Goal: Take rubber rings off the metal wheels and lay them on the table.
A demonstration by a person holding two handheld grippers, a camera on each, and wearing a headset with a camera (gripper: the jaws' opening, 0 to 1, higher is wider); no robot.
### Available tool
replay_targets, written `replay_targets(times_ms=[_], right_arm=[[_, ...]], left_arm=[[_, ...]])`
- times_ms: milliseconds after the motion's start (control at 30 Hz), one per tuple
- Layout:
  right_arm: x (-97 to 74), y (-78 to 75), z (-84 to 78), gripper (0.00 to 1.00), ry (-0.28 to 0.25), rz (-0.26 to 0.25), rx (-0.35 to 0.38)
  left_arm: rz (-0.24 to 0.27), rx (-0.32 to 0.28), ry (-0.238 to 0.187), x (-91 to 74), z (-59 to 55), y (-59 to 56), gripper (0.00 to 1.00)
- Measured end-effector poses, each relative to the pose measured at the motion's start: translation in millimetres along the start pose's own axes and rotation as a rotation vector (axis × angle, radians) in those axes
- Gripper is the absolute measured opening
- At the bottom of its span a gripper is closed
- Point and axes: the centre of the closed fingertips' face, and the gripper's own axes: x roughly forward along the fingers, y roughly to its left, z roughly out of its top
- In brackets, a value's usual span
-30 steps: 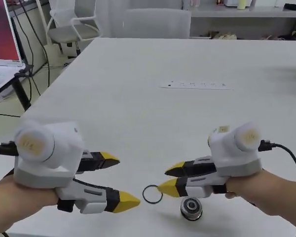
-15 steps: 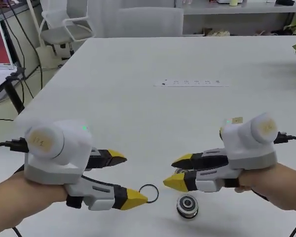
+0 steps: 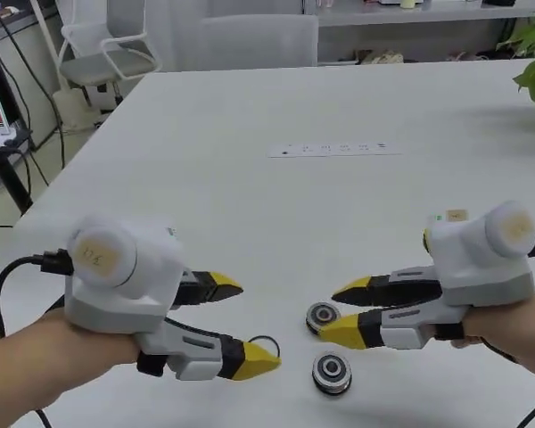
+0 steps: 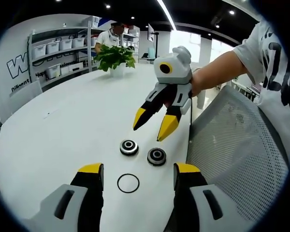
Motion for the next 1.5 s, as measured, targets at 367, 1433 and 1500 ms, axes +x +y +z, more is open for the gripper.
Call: replay_targets(times_ms=[367, 1433, 1500], right_arm=[[-8.2, 1.6, -13.9, 0.35, 0.025, -0.003, -0.016], [-0.7, 7.9, -65.4, 0.26, 0.111, 0.038, -0.039], [0.5, 9.0, -67.1, 0.25, 0.115, 0.041, -0.048]], left_arm=[[-0.038, 0.030, 0.017, 18.5, 4.3, -8.2, 0.53], [-0.149, 0.056, 0.080, 68.1, -9.2, -35.4, 0.35], [-0.155, 0.057, 0.084, 69.9, -10.1, -37.5, 0.32]])
